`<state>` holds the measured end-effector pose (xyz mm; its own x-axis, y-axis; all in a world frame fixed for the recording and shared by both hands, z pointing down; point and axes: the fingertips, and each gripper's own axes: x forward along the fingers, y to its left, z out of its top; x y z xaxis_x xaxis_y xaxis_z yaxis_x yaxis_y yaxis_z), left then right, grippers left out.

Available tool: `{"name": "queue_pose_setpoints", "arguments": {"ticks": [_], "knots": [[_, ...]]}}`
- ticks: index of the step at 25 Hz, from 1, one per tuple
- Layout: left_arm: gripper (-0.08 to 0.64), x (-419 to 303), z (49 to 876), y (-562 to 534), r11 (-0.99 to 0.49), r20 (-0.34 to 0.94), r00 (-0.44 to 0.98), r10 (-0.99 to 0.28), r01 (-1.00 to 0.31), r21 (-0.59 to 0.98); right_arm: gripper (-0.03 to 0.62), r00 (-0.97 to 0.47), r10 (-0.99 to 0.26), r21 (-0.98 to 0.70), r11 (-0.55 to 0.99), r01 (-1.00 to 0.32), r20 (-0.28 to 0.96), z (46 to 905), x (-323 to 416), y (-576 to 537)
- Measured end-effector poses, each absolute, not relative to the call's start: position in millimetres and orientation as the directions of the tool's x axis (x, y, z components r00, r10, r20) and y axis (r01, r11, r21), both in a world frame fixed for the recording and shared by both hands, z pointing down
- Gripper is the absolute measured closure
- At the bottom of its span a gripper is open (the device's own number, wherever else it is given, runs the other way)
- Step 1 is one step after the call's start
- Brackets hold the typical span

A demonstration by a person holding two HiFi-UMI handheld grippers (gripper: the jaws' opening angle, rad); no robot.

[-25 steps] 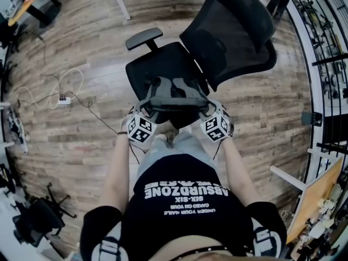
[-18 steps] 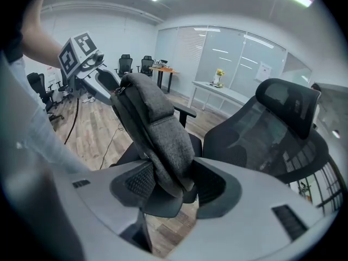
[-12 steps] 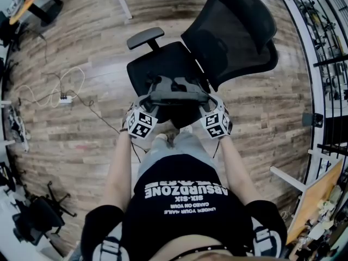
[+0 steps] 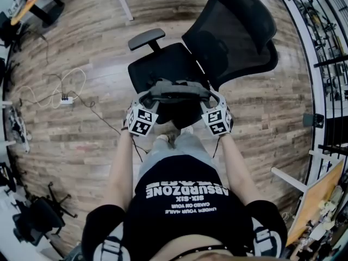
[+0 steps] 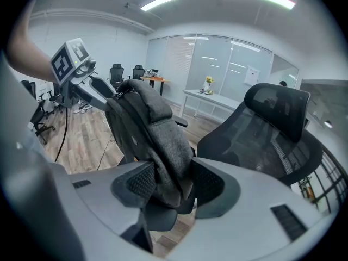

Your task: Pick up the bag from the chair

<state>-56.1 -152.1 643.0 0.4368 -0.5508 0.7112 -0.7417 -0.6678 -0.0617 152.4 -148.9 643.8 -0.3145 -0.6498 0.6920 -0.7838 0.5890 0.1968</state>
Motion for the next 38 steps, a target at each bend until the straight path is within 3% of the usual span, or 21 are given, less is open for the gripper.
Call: {"name": "queue_pose_setpoints", "arguments": {"ticks": [16,38], "knots": [[0.388,-68,619,-150,-0.630,0.673,0.428,-0.603,-0.774,-0.072,0.400,-0.354,-0.694,0.189,0.577,-0.795,0.627,610,141,-149],[0.425,-87,523,-163,-0.529,0.532,0.386,-0.754,-0.837,-0.143,0.420,-0.444,-0.791,0.202,0.559,-0.805,0.421,505,117,-169]]}}
